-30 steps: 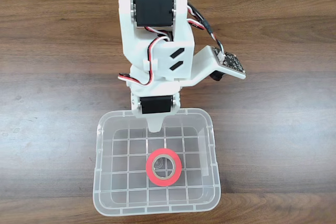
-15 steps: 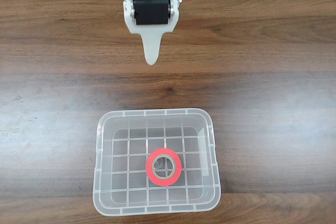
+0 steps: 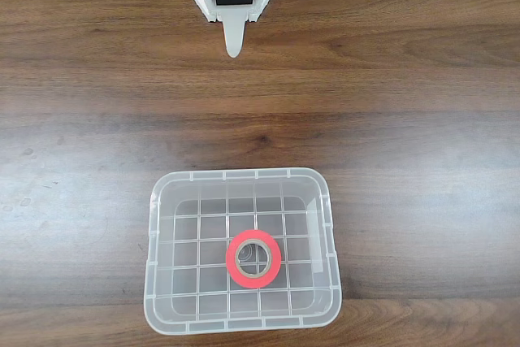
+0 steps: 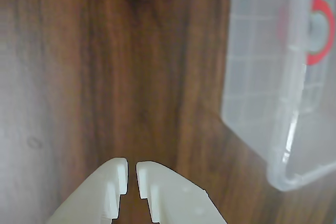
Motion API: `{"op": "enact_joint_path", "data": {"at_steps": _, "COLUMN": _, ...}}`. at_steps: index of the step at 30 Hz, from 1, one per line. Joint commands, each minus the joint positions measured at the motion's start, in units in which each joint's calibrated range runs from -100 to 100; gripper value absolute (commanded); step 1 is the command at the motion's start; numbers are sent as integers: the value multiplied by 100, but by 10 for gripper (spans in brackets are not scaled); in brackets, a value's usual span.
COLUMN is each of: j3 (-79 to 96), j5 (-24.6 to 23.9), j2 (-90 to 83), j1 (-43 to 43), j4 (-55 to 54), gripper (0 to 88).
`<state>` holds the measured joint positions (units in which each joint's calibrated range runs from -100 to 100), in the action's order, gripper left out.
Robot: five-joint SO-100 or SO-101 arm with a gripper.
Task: Grab the tape and place it in the box.
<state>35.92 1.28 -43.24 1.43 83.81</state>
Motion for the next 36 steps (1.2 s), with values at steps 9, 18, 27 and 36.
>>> {"op": "enact_joint_path", "data": {"at_steps": 9, "j3": 4507, "j5": -38, "j2": -3472, "j1": 530, "j4": -1883, "gripper": 21}}
{"op": "enact_joint_path", "data": {"at_steps": 18, "j3": 5839, "j5": -43, "j2": -5000, "j1": 479, "j4": -1875, "gripper": 13}}
{"op": "enact_joint_path", "data": {"at_steps": 27, "j3": 6110, "j5": -217, "j2": -5555, "j1": 194, "j4": -1823, "gripper": 12}}
{"op": "enact_joint_path", "data": {"at_steps": 36, "j3": 6128, "j5": -181, "j2": -5555, "j1": 201, "j4": -1823, "gripper": 20}}
